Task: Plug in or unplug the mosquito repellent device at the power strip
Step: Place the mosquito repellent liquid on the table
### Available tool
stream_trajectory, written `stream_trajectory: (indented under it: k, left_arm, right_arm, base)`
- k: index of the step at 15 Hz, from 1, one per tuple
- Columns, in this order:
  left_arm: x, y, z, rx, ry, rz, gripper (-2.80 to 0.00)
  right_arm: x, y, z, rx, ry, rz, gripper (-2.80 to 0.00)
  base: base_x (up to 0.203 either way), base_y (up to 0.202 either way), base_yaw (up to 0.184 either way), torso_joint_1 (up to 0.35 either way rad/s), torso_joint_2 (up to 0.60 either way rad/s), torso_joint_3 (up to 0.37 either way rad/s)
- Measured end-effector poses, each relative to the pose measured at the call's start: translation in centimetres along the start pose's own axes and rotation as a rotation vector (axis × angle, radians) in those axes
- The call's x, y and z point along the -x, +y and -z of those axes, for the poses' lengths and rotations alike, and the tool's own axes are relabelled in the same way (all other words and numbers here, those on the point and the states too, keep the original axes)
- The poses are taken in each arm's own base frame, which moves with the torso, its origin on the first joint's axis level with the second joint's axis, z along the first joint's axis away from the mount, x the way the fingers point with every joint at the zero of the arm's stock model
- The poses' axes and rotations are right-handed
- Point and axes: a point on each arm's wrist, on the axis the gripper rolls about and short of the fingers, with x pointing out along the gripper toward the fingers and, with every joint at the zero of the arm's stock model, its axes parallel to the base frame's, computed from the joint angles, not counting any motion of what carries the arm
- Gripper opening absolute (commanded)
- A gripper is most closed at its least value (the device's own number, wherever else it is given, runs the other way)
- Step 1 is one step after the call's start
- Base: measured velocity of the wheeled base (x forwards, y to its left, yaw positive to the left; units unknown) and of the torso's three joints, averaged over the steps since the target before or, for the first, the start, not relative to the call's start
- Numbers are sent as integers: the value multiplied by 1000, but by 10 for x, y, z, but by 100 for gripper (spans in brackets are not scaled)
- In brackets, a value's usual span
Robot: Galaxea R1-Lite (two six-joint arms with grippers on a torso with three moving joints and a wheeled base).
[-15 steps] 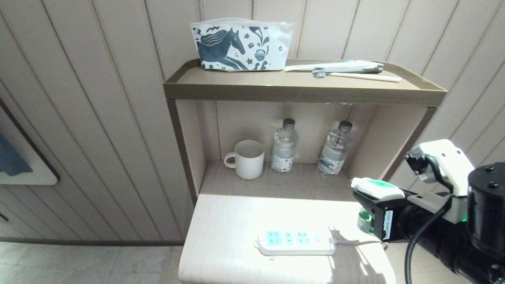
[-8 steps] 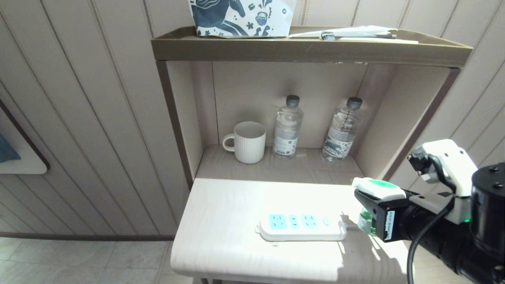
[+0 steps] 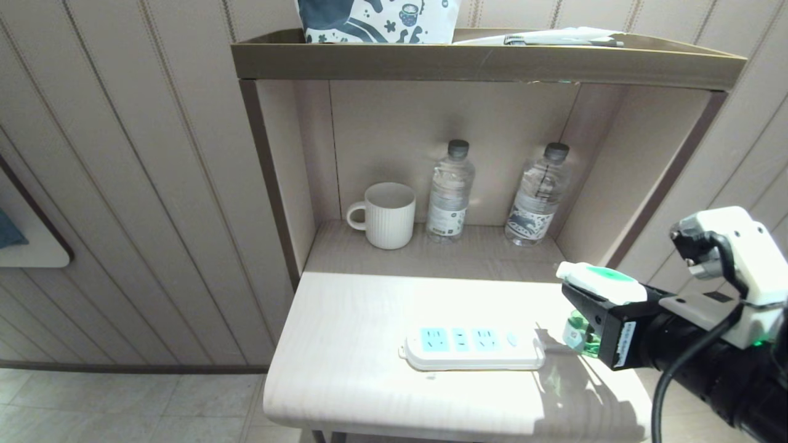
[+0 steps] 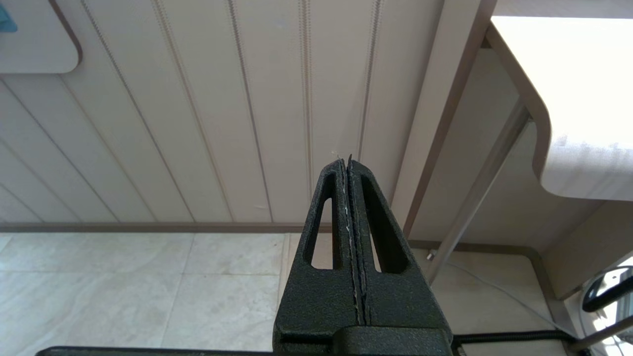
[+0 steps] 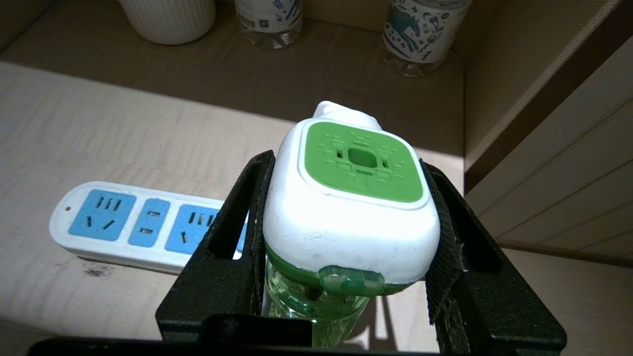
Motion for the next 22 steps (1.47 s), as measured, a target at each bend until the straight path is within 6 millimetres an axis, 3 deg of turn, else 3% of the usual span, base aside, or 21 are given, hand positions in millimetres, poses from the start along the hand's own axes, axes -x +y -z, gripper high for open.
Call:
stream_trajectory:
  k: [9, 13, 22]
  left_arm:
    - [0, 0, 0, 1, 0, 0, -280]
    - [0, 0, 0, 0, 0, 0, -280]
    - [0, 0, 0, 0, 0, 0, -280]
  right_arm:
    - [-12, 15, 26, 111, -236, 56, -280]
    - [-17, 16, 36, 128, -249, 72, -280]
    - [-50, 60, 72, 191, -210, 44, -280]
  base:
    - [0, 0, 0, 0, 0, 0]
    - [0, 0, 0, 0, 0, 0]
    - [0, 0, 0, 0, 0, 0]
